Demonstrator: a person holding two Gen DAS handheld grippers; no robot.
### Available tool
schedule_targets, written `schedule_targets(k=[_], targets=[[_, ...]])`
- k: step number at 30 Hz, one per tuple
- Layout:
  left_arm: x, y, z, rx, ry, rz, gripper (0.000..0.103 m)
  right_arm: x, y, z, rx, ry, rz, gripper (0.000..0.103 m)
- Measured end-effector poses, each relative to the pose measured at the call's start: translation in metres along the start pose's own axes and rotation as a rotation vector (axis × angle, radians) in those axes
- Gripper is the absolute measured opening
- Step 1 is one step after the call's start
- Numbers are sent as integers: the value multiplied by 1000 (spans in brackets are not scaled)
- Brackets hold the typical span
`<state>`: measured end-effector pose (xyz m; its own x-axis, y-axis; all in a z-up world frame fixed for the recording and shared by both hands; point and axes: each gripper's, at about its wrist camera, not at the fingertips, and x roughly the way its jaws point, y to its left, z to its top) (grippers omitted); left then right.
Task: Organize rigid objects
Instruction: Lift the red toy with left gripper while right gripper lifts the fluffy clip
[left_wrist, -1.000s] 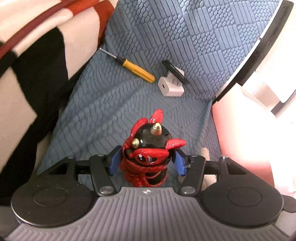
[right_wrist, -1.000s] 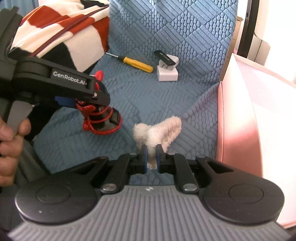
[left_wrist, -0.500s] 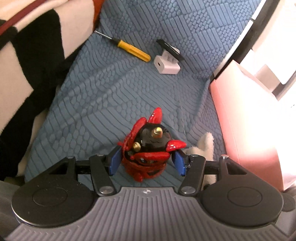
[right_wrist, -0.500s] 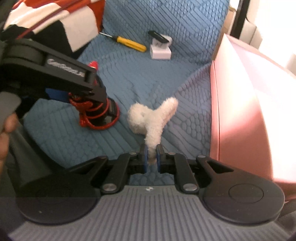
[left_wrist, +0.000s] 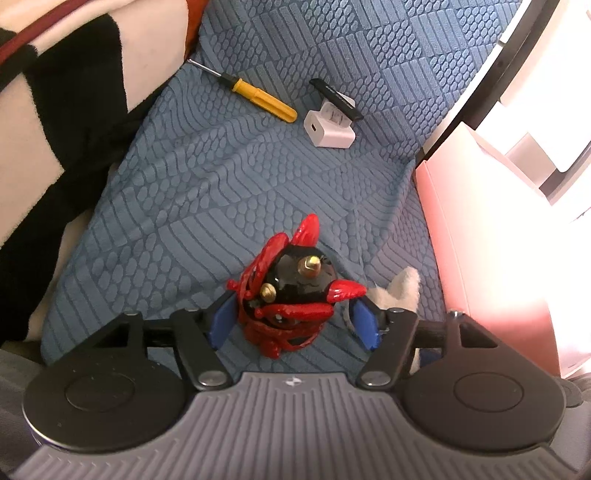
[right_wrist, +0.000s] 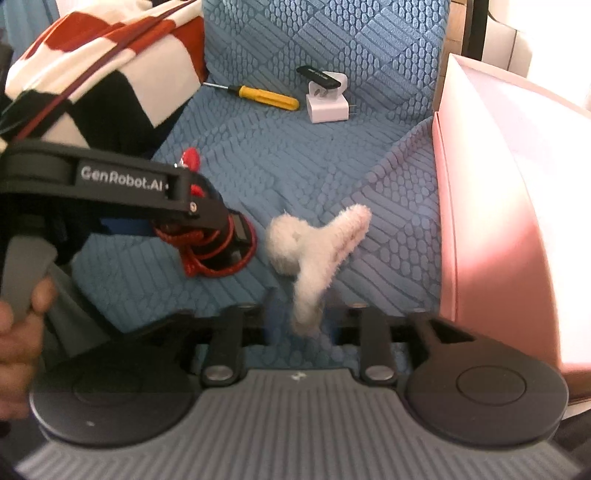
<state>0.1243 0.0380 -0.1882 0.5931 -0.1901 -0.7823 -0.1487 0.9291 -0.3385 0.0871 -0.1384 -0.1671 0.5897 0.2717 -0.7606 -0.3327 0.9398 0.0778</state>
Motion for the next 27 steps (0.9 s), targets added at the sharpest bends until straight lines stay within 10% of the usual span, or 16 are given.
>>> schedule_targets(k=[27], targets=[[8, -2, 2, 37, -14, 10, 72, 29, -11, 14, 32, -78, -33, 51]])
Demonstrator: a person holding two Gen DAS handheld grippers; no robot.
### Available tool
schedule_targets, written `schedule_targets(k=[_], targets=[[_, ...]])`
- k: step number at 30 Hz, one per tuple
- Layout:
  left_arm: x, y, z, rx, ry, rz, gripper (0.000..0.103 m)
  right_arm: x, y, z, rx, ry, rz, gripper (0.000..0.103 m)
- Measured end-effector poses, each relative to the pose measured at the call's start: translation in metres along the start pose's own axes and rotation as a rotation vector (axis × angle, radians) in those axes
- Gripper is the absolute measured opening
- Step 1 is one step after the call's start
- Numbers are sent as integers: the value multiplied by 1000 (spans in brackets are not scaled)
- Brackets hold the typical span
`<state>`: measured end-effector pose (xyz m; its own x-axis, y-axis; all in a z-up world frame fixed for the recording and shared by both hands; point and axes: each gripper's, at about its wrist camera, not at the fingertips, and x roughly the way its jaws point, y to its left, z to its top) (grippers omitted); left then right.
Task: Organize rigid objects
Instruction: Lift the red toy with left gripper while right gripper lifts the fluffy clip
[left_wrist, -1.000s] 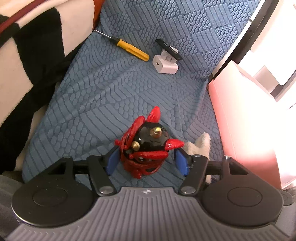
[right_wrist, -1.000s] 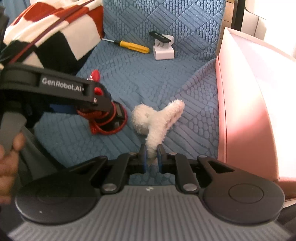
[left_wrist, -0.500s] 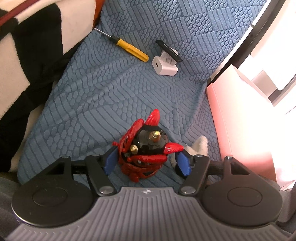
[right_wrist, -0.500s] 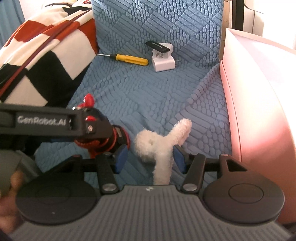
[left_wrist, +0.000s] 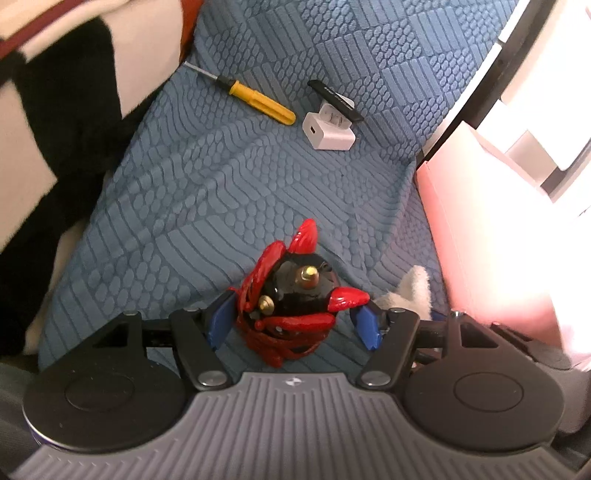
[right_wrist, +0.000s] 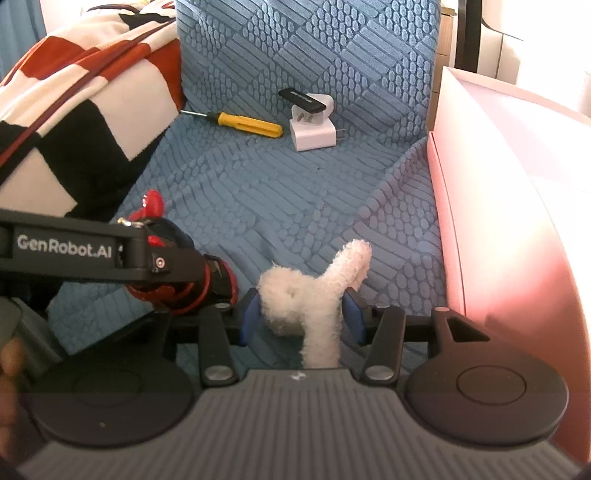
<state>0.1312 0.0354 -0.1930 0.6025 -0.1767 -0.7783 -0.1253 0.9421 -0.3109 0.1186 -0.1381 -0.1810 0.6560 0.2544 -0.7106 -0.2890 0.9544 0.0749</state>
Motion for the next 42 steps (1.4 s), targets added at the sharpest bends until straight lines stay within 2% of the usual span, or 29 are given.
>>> schedule_targets(k=[4, 13, 15, 22, 30, 37, 42], targets=[[4, -5, -1, 36, -6, 19, 72, -3, -3, -2, 6, 6, -7, 51], [10, -5, 0, 36, -18, 22, 70, -4, -9, -6, 32, 15, -14, 50], [8, -5, -1, 43, -26, 24, 64, -4, -8, -6, 32, 14, -17, 49], [-3, -2, -1, 27, -47, -18, 64, -11, -7, -8, 83, 32, -3, 48], [-31, -4, 3, 28, -88, -46, 63, -30, -3, -2, 81, 6, -12, 48], [-68, -7, 5, 10, -125, -84, 63, -71, 1, 12, 51, -53, -18, 48], [-101, -16, 10, 18, -160, -105, 63, -117, 4, 22, 35, -136, -13, 48]])
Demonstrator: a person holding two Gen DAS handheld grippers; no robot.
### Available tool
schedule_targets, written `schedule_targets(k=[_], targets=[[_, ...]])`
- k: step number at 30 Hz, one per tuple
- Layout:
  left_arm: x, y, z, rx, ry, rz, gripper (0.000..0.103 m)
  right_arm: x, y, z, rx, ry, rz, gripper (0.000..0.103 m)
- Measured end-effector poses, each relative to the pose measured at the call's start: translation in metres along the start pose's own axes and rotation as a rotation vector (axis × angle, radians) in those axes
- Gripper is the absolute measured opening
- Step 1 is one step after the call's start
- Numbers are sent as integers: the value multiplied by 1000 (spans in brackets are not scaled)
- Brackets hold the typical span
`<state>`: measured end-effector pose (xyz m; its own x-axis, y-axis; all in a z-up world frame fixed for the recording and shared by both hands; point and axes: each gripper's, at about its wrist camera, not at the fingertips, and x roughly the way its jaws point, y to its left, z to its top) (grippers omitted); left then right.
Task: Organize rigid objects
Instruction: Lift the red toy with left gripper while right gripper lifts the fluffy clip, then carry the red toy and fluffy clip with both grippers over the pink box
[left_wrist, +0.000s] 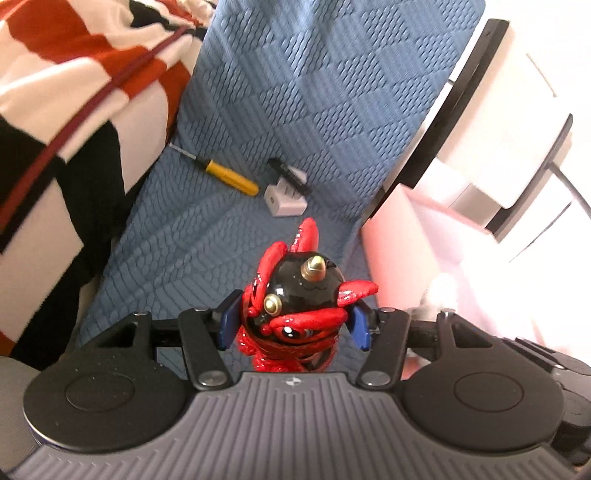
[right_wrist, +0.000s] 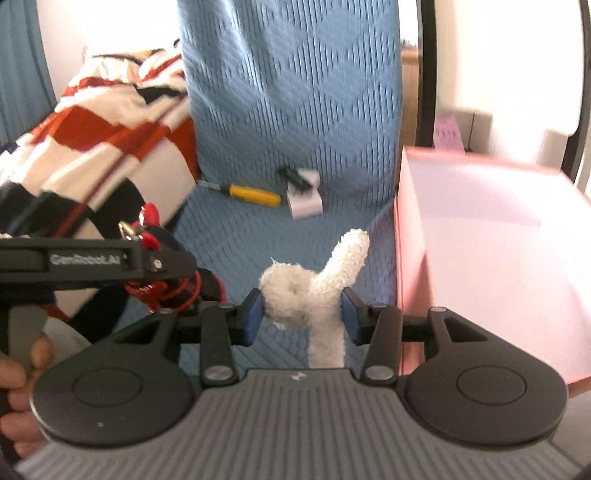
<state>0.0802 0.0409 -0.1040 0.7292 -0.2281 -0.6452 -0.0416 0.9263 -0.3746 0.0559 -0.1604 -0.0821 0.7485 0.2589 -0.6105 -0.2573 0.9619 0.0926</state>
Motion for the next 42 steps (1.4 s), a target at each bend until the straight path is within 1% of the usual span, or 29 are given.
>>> schedule_targets(k=[2, 4, 8, 11, 16, 22, 26, 30, 32, 37, 42], targets=[[-12, -6, 2, 1, -12, -12, 63, -17, 0, 5, 1, -28, -1, 48], [-27, -12, 2, -4, -47, -31, 63, -33, -2, 10, 6, -52, -2, 48], [-49, -26, -1, -2, -72, -54, 63, -60, -2, 15, 7, -83, 4, 48], [-63, -35, -3, -2, -79, -64, 63, -76, -3, 17, 11, -102, -3, 48], [-83, -45, -8, 23, -89, -61, 63, -99, -7, 14, 27, -118, -6, 48], [-100, -52, -13, 31, -95, -64, 63, -114, -9, 11, 29, -133, -4, 48], [-104, -59, -13, 35, -98, -75, 63, -122, -13, 11, 34, -152, -5, 48], [-100, -75, -12, 51, -95, -88, 63, -126, -22, 10, 42, -161, -22, 48], [-95, -84, -13, 68, -88, -102, 63, -128, -31, 10, 53, -163, -32, 48], [-81, -110, -13, 76, -68, -137, 63, -137, -59, 10, 87, -168, -76, 48], [-69, -142, -13, 108, -58, -176, 63, -147, -85, 9, 115, -179, -118, 48]])
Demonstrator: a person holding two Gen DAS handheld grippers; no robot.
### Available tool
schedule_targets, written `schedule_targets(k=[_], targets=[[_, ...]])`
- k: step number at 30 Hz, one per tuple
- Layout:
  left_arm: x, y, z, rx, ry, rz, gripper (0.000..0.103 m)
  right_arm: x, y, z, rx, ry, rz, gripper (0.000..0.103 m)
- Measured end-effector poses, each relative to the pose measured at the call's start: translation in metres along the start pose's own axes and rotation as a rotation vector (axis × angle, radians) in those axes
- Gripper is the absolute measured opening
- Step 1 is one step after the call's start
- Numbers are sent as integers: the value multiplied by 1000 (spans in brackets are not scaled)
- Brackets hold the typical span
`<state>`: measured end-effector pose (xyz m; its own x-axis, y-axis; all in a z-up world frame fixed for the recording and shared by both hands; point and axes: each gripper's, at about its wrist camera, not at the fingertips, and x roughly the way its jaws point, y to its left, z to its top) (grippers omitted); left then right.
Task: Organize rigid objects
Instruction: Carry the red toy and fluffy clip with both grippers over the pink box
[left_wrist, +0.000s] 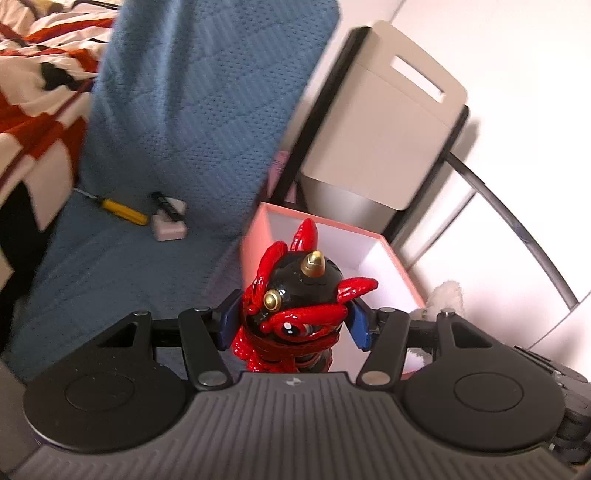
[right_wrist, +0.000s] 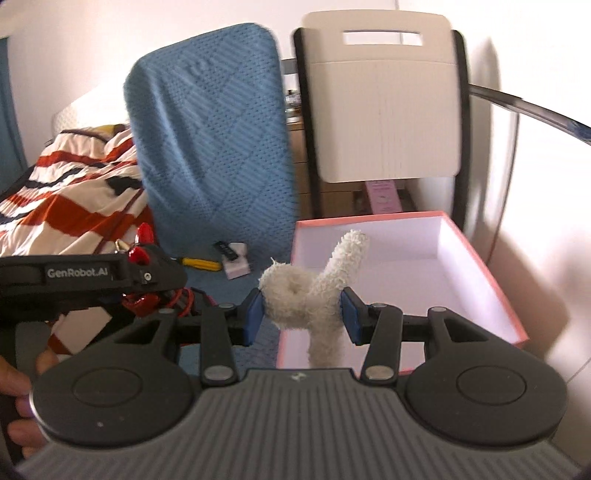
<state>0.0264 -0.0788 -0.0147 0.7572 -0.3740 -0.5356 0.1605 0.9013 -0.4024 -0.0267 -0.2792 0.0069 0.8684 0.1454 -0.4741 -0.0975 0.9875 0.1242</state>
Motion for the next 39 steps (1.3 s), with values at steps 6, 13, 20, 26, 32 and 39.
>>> schedule_targets(k=[6, 13, 20, 26, 32, 39], targets=[[27, -31, 1, 33, 39, -50, 63, -2, -31, -2, 36, 1, -43, 48], [57, -46, 6, 55, 67, -53, 63, 10, -60, -4, 78, 21, -80, 48], [93, -46, 7, 51, 112, -31, 63, 30, -78, -7, 114, 45, -96, 48], [138, -47, 10, 50, 167, -15, 63, 58, -95, -12, 133, 69, -112, 48], [178, -44, 13, 50, 213, -2, 64, 90, -112, -11, 155, 108, -130, 49], [223, -32, 13, 25, 270, 12, 64, 139, -126, -13, 150, 163, -108, 49]])
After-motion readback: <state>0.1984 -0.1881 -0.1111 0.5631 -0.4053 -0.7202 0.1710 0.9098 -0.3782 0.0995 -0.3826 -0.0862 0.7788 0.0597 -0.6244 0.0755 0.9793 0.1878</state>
